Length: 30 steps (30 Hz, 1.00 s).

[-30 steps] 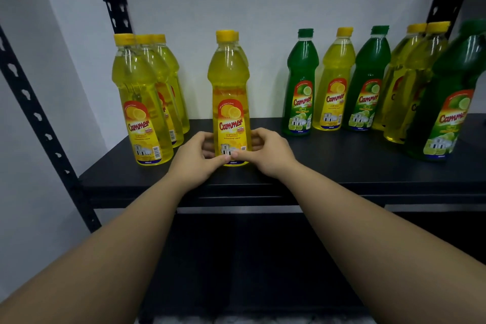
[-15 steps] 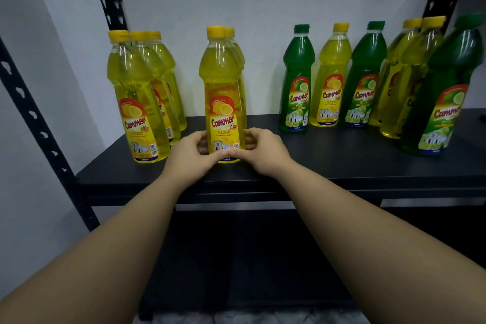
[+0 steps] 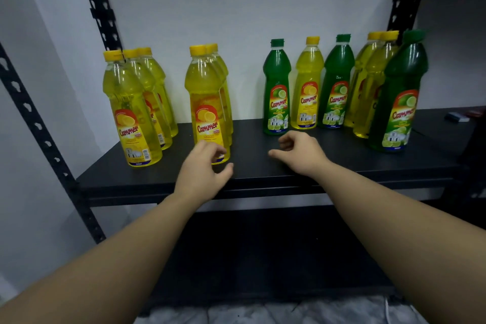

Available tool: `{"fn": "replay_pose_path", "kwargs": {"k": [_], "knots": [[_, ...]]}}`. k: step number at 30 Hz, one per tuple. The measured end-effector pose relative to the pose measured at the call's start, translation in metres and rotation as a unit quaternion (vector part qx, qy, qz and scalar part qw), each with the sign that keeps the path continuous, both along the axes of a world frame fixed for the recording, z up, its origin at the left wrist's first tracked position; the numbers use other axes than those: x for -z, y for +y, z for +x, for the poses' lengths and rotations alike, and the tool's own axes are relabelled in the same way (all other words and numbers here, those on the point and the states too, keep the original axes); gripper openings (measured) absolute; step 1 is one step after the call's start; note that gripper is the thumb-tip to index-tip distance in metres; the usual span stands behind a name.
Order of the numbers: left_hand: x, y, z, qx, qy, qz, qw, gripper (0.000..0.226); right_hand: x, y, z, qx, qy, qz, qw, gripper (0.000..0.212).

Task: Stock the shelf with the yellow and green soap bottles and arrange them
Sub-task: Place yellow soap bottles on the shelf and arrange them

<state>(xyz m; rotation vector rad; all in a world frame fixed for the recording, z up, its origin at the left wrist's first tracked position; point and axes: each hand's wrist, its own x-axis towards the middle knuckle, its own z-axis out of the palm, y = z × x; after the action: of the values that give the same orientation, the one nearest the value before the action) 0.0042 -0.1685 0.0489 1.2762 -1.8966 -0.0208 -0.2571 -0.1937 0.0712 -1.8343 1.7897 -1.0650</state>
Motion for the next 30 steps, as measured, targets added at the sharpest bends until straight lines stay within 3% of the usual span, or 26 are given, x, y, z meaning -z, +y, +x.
{"fn": "replay_pose_path", "kwargs": {"k": [7,11,14,17,22,30], "knots": [[-0.017,-0.016,-0.065,0.03,-0.009,0.109,0.994,0.034,-0.001,0.011,-0.073,0.073,-0.014,0.014,0.997,0.042],[-0.021,-0.037,-0.093,0.014,-0.026,0.154,0.988,0.063,0.0,0.001,-0.086,0.091,-0.075,-0.009,0.993,0.048],[-0.02,-0.06,-0.109,-0.011,0.003,0.178,0.984,0.092,0.0,-0.012,-0.088,0.108,-0.14,-0.028,0.984,0.064],[-0.016,-0.087,-0.12,-0.041,0.045,0.202,0.978,0.114,0.001,-0.03,-0.088,0.109,-0.137,-0.032,0.984,0.079],[-0.011,-0.129,-0.131,-0.07,0.084,0.22,0.969,0.116,0.001,-0.065,-0.089,0.117,-0.1,-0.024,0.988,0.082],[-0.01,-0.174,-0.144,-0.019,0.183,0.218,0.958,0.115,0.004,-0.113,-0.084,0.108,-0.034,-0.071,0.991,0.086]]}}
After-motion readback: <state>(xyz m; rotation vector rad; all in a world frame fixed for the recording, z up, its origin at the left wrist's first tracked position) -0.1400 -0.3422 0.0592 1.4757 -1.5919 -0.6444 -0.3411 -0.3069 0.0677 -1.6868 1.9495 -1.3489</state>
